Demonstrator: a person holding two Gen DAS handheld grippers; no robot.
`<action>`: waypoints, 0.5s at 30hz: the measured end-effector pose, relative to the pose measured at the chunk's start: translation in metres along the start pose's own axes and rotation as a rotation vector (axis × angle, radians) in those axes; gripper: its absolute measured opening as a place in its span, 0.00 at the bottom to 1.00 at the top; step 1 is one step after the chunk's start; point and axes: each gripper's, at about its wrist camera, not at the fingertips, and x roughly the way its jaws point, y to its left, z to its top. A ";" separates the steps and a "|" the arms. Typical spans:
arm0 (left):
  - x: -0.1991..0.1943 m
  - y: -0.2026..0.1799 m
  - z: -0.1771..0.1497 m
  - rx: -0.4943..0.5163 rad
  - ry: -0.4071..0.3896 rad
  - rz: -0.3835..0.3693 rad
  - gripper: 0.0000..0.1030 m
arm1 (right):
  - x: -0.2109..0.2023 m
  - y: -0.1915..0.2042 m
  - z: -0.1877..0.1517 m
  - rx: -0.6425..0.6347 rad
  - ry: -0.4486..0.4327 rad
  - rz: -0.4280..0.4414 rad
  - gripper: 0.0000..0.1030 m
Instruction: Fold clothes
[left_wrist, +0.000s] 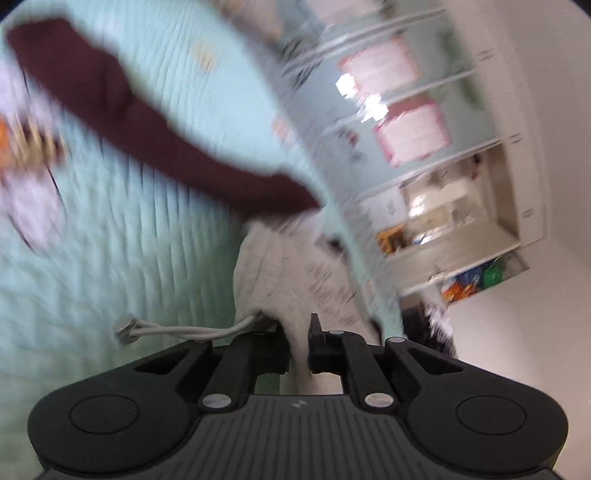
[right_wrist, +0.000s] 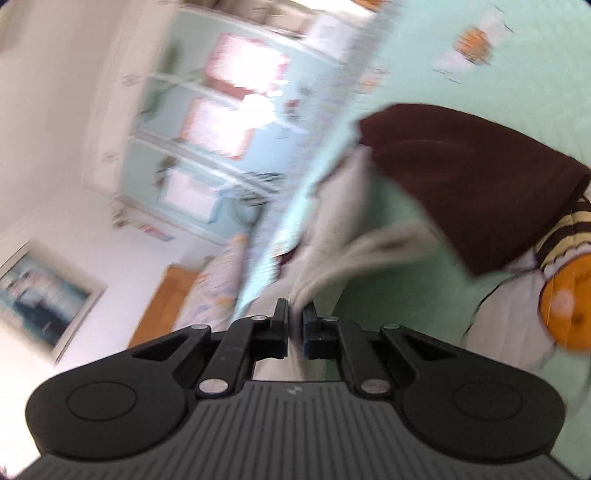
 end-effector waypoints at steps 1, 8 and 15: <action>-0.014 0.003 0.005 0.012 -0.020 0.016 0.13 | -0.006 -0.001 -0.008 -0.016 0.029 -0.011 0.09; -0.021 0.080 -0.007 -0.056 0.177 0.263 0.18 | -0.052 -0.064 -0.034 0.109 0.109 -0.175 0.23; -0.049 0.047 -0.024 0.121 0.092 0.223 0.42 | -0.100 -0.063 0.015 0.042 -0.076 -0.213 0.56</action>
